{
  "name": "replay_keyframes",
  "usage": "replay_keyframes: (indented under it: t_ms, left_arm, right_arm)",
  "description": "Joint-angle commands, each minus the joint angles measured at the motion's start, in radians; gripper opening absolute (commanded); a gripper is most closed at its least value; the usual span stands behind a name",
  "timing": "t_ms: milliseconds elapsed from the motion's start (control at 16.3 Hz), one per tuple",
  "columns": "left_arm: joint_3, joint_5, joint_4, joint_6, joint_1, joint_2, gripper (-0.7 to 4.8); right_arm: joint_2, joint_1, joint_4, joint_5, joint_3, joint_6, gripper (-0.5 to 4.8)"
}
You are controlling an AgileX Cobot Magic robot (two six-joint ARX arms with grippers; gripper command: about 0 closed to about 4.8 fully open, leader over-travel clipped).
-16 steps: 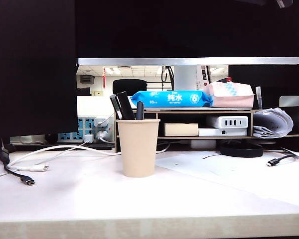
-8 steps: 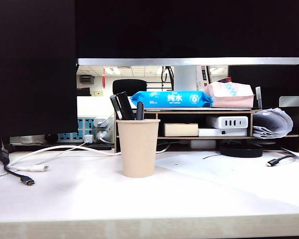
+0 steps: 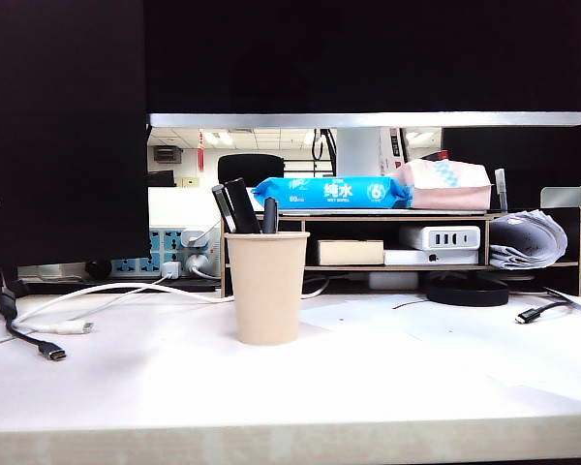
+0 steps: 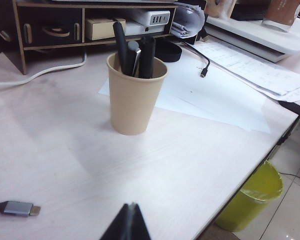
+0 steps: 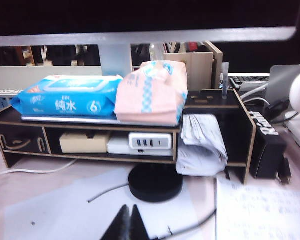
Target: Pick up the marker and insert it into the paper cup.
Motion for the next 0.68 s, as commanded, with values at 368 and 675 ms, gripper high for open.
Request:
replay_keyframes:
  t_ms: [368, 675]
  left_arm:
    - [0.001, 0.003, 0.009, 0.000, -0.001, 0.000, -0.05]
    - [0.001, 0.003, 0.009, 0.000, -0.001, 0.000, -0.05]
  right_arm:
    - [-0.223, -0.071, -0.099, 0.008, -0.150, 0.019, -0.05]
    - [-0.273, -0.067, -0.168, 0.012, -0.150, 0.019, -0.05]
